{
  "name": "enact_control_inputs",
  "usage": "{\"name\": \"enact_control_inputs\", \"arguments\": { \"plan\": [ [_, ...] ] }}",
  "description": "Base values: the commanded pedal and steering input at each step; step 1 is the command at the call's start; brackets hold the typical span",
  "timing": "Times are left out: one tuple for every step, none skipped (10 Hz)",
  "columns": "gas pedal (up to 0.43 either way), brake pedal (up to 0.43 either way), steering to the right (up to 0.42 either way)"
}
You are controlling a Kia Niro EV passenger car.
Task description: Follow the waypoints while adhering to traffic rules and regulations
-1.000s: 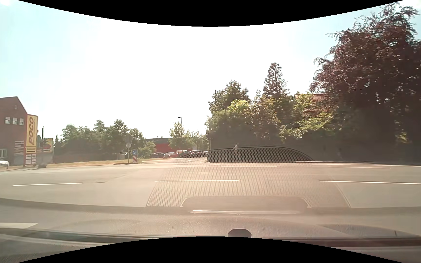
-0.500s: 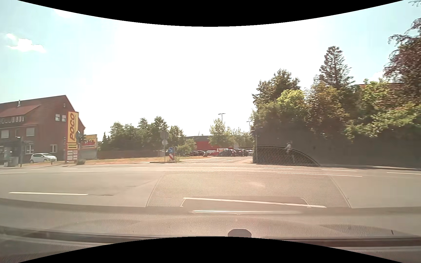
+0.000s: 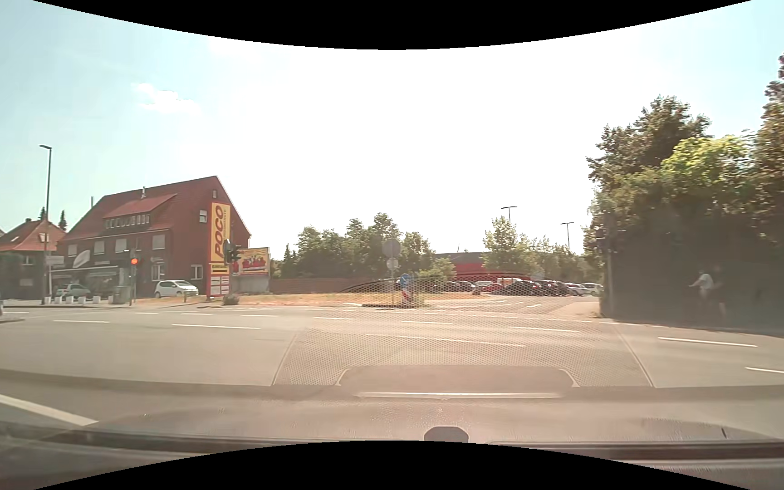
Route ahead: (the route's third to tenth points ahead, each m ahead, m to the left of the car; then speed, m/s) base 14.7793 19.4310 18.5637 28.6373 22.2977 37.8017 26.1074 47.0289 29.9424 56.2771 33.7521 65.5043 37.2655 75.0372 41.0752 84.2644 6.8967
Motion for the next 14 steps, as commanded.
{"name": "enact_control_inputs", "arguments": {
  "plan": [
    [0.177,0.012,-0.298],
    [0.177,0.012,-0.296],
    [0.177,0.012,-0.295],
    [0.177,0.018,-0.295],
    [0.177,0.012,-0.295],
    [0.177,0.012,-0.295],
    [0.177,0.012,-0.295],
    [0.177,0.012,-0.293],
    [0.177,0.012,-0.292],
    [0.177,0.012,-0.291],
    [0.157,0.012,-0.289],
    [0.157,0.012,-0.286],
    [0.157,0.012,-0.282],
    [0.157,0.012,-0.28]
  ]
}}
